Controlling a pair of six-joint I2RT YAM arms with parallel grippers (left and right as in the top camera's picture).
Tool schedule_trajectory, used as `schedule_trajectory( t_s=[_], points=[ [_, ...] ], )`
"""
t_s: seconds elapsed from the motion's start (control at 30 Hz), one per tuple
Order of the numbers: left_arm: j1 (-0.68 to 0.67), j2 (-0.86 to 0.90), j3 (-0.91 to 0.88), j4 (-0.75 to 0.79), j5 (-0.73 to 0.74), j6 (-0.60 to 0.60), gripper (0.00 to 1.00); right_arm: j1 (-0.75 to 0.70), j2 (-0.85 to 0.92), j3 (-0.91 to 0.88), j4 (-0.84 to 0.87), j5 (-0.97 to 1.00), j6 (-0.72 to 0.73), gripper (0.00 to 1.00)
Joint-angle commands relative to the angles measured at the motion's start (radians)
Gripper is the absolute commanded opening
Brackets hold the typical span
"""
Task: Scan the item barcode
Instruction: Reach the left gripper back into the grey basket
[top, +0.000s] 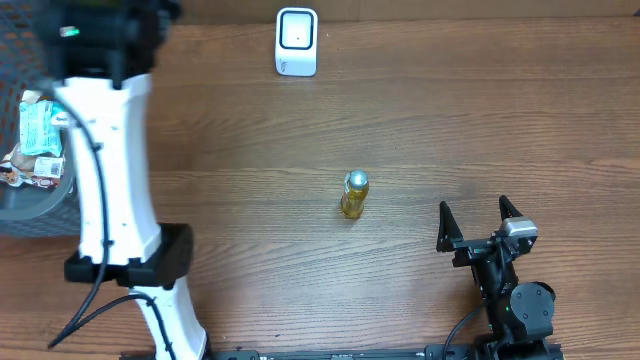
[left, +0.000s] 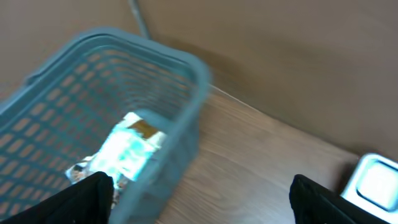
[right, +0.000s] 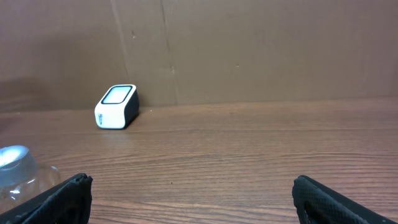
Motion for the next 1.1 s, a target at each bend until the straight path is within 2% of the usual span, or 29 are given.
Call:
schedule_trajectory(
  t_s=[0.0, 0.17, 0.27, 0.33, 0.4, 0.43, 0.57, 0.77, 0.9, 1.07],
  points=[
    [0.157, -0.020, 0.012, -0.006, 0.124, 0.019, 0.85, -0.006, -0.010, -0.011, 0.003, -0.002, -0.004, 1.00],
    [0.360, -0.018, 0.000, -0.027, 0.257, 0.019, 0.86, -0.006, -0.010, -0.011, 0.003, -0.002, -0.004, 1.00],
    [0.471, -0.018, 0.000, -0.034, 0.296, 0.019, 0.91, -0.006, -0.010, -0.011, 0.003, -0.002, -0.004, 1.00],
    [0.533, -0.018, 0.000, -0.047, 0.307, 0.020, 0.99, -0.006, -0.010, -0.011, 0.003, -0.002, -0.004, 1.00],
    [0.589, -0.016, -0.005, -0.054, 0.338, 0.037, 1.00, -0.006, -0.010, -0.011, 0.003, -0.002, -0.004, 1.00],
    [0.631, -0.014, -0.021, -0.046, 0.408, 0.087, 1.00, -0.006, -0.010, -0.011, 0.003, -0.002, -0.004, 1.00],
    [0.678, -0.001, -0.098, -0.003, 0.538, 0.205, 1.00, -0.006, -0.010, -0.011, 0.003, -0.002, -0.004, 1.00],
    [0.682, 0.055, -0.274, 0.071, 0.601, 0.344, 1.00, -0.006, -0.010, -0.011, 0.003, -0.002, -0.004, 1.00],
    [0.682, 0.111, -0.390, 0.099, 0.747, 0.479, 0.97, -0.006, -0.010, -0.011, 0.003, -0.002, -0.004, 1.00],
    [0.682, 0.208, -0.467, 0.124, 0.777, 0.524, 0.97, -0.006, -0.010, -0.011, 0.003, -0.002, -0.004, 1.00]
  ],
)
